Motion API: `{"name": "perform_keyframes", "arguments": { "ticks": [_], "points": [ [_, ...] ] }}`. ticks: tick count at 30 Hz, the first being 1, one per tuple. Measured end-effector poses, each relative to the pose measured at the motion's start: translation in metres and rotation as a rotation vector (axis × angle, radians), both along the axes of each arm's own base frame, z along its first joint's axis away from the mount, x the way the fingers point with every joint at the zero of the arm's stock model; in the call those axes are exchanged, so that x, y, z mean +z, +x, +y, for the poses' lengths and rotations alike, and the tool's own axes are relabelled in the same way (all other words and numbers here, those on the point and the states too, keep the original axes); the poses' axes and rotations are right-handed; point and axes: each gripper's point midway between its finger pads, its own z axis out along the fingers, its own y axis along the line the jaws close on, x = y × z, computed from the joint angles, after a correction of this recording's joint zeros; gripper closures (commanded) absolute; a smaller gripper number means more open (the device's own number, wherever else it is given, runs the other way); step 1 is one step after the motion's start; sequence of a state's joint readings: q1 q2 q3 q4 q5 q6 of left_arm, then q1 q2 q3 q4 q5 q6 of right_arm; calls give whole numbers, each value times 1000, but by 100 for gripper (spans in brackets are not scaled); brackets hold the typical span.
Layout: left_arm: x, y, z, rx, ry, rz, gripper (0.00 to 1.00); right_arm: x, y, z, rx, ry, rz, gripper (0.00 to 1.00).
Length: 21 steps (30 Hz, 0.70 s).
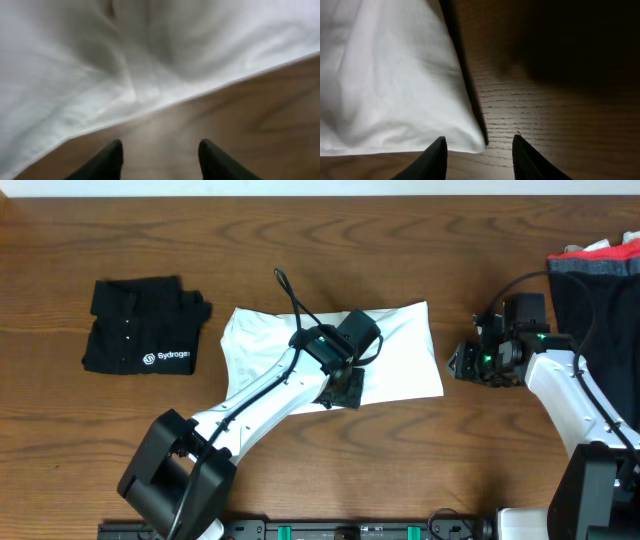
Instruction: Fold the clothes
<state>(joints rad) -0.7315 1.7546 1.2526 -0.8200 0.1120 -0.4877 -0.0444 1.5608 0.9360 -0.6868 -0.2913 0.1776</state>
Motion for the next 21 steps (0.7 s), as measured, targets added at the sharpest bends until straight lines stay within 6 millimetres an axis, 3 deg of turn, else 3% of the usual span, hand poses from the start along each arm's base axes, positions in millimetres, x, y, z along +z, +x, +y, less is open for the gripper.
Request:
{"name": "perform_keyframes", "arguments": {
  "ticks": [7,12,17,21],
  "points": [
    [20,62,-28,-106,-76,-308,41,-2,1,5,7,3,3,57],
    [28,101,-28,-124,-79,-443,41,-21,1,19,32,15,49,55],
    [-7,129,-7,-99,-20,-438,42,-41,2,32,65,22,82,51],
    [-40,139,4,-116,17,-401,42,-48,0,33,68,20,104,70]
  ]
}}
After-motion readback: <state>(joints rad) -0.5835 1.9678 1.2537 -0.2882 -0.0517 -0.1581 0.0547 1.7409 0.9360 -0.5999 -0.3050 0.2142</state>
